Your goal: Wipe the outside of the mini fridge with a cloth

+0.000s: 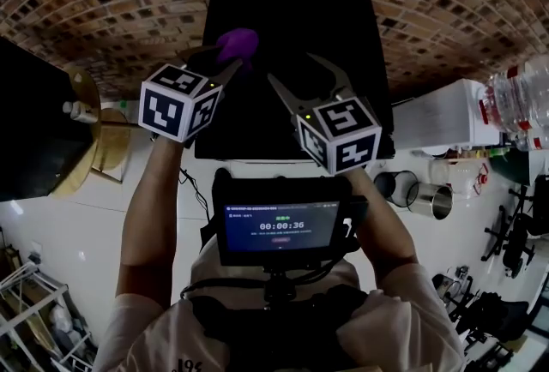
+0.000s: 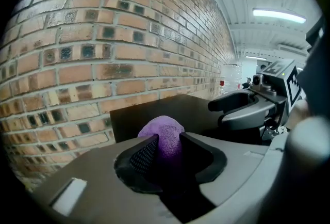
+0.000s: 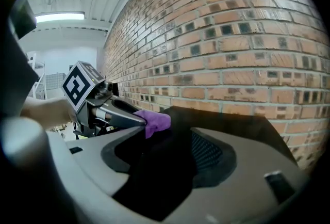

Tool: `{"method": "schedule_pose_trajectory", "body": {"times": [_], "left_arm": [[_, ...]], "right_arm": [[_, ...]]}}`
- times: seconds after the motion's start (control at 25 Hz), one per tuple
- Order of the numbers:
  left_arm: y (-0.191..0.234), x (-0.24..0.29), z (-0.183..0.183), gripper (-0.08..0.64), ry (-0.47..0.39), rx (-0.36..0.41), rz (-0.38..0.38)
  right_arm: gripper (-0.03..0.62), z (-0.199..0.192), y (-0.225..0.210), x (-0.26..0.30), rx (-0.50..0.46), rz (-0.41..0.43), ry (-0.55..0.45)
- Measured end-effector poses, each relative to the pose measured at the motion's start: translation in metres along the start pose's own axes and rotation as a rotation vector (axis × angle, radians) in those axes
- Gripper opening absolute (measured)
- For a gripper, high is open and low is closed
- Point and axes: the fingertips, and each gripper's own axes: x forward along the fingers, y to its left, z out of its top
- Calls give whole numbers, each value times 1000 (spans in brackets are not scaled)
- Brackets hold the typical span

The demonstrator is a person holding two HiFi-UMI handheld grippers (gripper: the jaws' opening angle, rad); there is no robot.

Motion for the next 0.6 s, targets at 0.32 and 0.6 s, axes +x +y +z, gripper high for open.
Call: {"method": "schedule_pose_trajectory", "body": {"times": [0.32,0.6], "left_arm": [[3,-17,10,109,-167,-126,-153],[63,-40,20,109,-420,-475,-244]], "right_arm": [[207,3,-3,-2,-3,-77,2],[206,26,39,34,-25,-3,-29]]}}
